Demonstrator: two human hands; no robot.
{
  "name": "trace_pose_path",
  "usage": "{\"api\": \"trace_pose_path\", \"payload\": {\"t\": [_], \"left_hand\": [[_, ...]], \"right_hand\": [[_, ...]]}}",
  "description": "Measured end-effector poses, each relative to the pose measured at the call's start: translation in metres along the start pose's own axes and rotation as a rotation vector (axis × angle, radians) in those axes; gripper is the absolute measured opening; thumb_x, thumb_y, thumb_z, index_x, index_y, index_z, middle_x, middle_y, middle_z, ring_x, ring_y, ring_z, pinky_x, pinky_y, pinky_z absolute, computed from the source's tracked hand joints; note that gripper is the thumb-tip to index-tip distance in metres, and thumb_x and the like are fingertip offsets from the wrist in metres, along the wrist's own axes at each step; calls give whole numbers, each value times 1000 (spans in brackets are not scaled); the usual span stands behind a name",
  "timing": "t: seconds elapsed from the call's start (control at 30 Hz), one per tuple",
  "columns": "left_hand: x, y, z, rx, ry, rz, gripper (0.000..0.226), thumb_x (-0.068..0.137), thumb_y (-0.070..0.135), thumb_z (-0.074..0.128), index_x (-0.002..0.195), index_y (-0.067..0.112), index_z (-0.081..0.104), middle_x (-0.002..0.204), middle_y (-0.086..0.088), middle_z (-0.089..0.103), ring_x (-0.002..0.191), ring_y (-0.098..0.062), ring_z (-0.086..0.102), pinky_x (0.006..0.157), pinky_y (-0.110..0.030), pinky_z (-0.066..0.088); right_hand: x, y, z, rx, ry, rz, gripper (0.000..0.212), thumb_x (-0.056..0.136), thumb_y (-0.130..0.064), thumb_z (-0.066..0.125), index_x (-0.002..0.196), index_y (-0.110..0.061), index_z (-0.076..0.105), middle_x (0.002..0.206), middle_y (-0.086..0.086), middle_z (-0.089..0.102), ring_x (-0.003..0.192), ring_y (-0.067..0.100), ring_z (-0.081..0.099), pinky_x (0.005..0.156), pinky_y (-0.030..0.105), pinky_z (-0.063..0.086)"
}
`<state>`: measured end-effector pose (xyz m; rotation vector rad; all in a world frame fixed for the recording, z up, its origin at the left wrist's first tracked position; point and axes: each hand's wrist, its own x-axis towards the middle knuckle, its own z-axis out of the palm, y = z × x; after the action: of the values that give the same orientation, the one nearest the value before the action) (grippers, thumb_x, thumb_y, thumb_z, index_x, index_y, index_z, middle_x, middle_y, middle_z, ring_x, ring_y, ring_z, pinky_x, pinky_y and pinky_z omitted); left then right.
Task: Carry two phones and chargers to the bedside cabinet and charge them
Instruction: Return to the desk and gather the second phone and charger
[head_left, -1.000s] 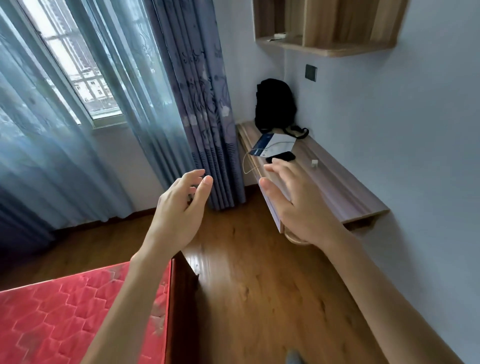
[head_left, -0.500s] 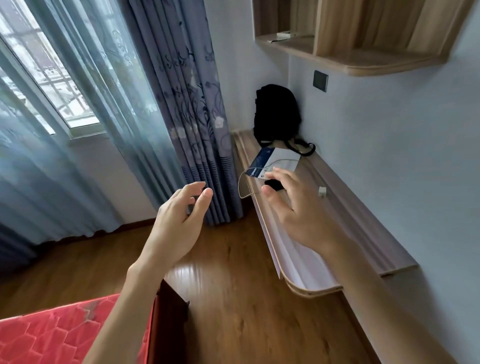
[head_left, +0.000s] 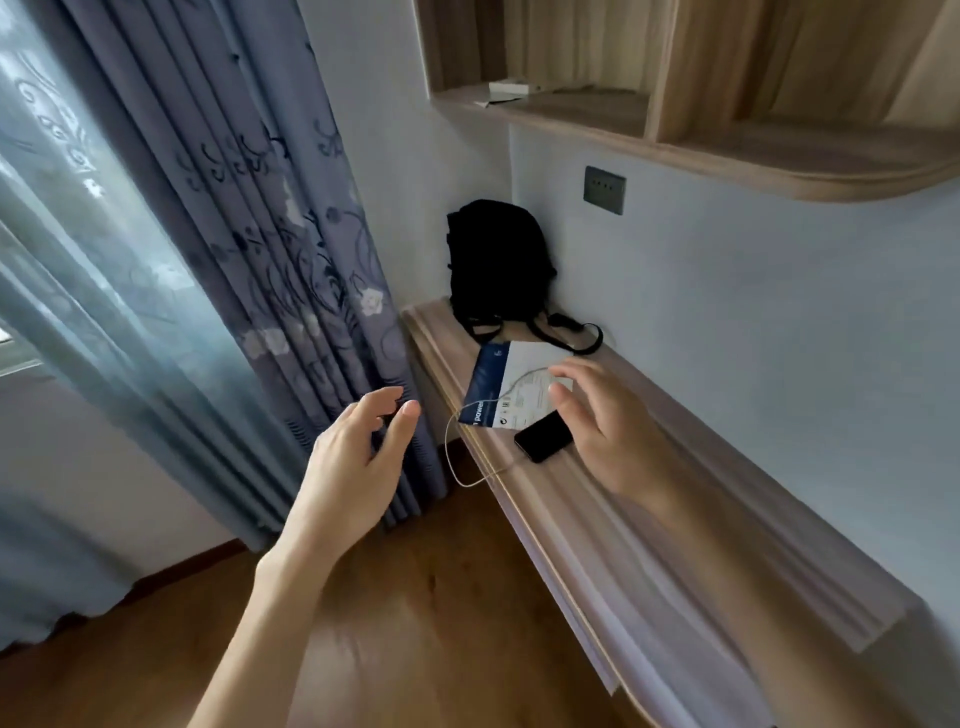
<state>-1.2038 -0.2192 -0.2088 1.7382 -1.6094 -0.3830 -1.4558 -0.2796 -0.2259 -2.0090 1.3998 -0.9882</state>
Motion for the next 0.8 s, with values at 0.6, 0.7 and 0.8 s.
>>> {"api": "trace_pose_path", "payload": {"t": [0.6,0.7,0.8], "left_hand": [[184,-82,129,68,-420,213,60,92,61,37,131,21,56,115,-3,66,101,-20,63,81,-36,50],[205,-83,161,91,-495,231,54,97,51,43,138,17,51,129,-4,61,117,-22,59,93,-38,49],[226,-87,189,127,-608,251,52,97,49,45,136,15,51,129,-6,61,114,-23,59,93,-41,50]], "right_hand": [[92,85,54,-113,109,351,37,103,-37,49,135,-18,54,138,2,56,123,17,56,98,22,39],[103,112,61,-149,105,410,44,101,-44,47,136,-18,52,139,5,56,120,23,59,100,35,46],[114,136,69,-162,121,488,46,100,-48,45,135,-18,53,136,7,58,120,26,58,98,38,46]]}}
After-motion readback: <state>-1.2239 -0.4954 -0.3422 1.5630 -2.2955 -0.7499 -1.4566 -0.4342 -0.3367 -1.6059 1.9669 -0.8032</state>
